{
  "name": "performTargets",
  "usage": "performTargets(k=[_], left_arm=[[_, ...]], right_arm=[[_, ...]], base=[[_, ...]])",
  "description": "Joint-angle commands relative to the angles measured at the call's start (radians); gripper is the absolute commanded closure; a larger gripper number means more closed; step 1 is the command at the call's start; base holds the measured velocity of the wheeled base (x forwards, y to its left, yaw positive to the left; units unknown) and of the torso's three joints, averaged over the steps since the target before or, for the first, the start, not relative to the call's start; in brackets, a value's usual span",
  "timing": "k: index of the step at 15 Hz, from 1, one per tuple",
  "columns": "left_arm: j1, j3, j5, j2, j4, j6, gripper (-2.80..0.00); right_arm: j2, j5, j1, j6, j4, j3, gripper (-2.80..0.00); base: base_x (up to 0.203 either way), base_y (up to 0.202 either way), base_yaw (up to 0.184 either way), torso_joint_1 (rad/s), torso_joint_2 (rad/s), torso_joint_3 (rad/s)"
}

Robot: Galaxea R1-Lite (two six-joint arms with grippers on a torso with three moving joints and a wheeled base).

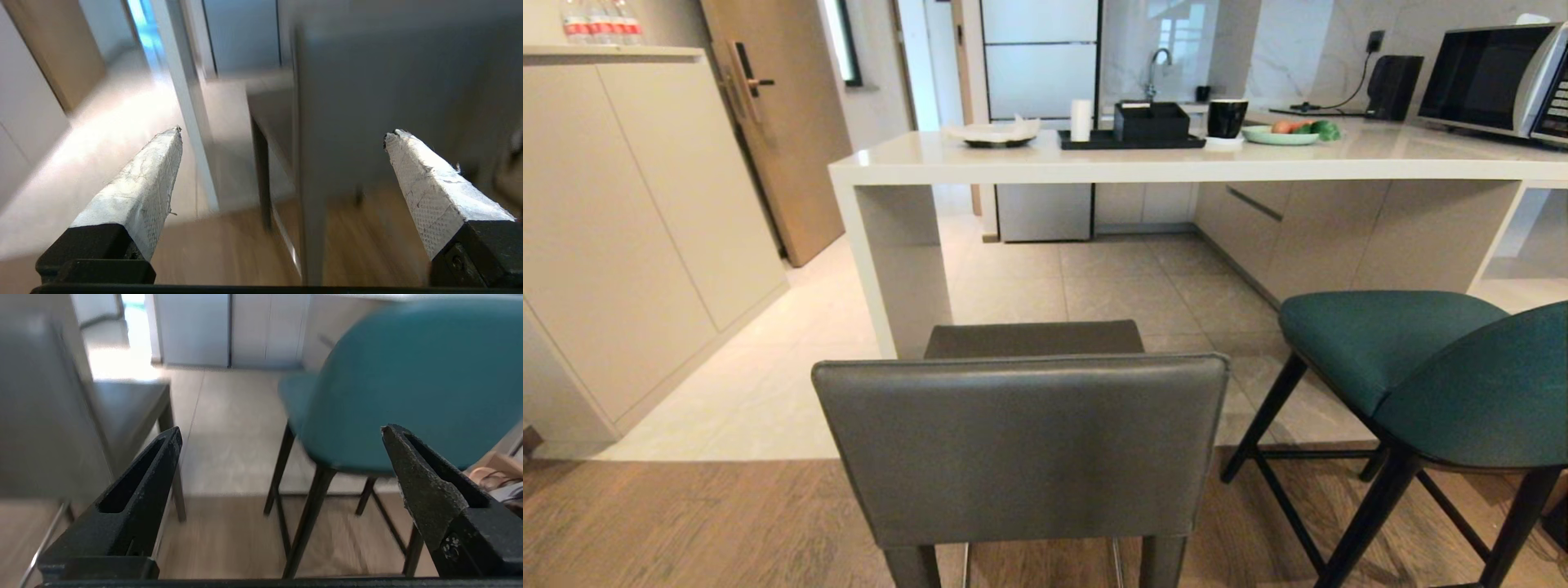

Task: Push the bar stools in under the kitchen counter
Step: Push the blue chair back under the dining table

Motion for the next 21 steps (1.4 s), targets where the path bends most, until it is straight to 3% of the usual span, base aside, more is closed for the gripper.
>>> performTargets(k=[1, 3, 6, 9, 13, 17, 18, 21], left_arm=[[-0.002, 0.035, 0.001, -0.054, 0.034, 0.012, -2.8], [-0.001, 0.089, 0.096, -0.054, 0.031, 0.053, -2.8], [-0.002, 0.145, 0.209, -0.054, -0.021, 0.037, -2.8], [-0.002, 0.152, 0.215, -0.054, -0.08, 0.022, -2.8], [-0.001, 0.152, 0.226, -0.053, -0.077, -0.042, -2.8], [-0.003, 0.152, 0.228, -0.053, -0.077, -0.039, -2.8], [-0.003, 0.152, 0.228, -0.053, -0.077, -0.039, 0.0], [-0.002, 0.152, 0.227, -0.053, -0.085, -0.047, 0.0]], right_arm=[[-0.029, 0.009, 0.001, -0.001, 0.0, 0.055, -2.8], [-0.029, 0.018, 0.001, -0.002, -0.003, 0.113, -2.8], [-0.03, 0.034, 0.001, 0.019, -0.011, 0.209, -2.8], [-0.029, 0.074, 0.001, -0.007, -0.022, 0.226, -2.8], [-0.029, 0.06, 0.001, 0.052, -0.034, 0.229, -2.8], [-0.029, 0.057, 0.001, 0.061, -0.058, 0.234, -2.8], [-0.029, 0.051, 0.001, 0.064, -0.066, 0.237, 0.0], [-0.029, 0.041, 0.001, 0.08, -0.066, 0.237, 0.0]], base=[[0.0, 0.0, 0.0, 0.0, 0.0, 0.0], [0.0, 0.0, 0.0, 0.0, 0.0, 0.0], [0.0, 0.0, 0.0, 0.0, 0.0, 0.0], [0.0, 0.0, 0.0, 0.0, 0.0, 0.0], [0.0, 0.0, 0.0, 0.0, 0.0, 0.0], [0.0, 0.0, 0.0, 0.0, 0.0, 0.0], [0.0, 0.0, 0.0, 0.0, 0.0, 0.0], [0.0, 0.0, 0.0, 0.0, 0.0, 0.0]])
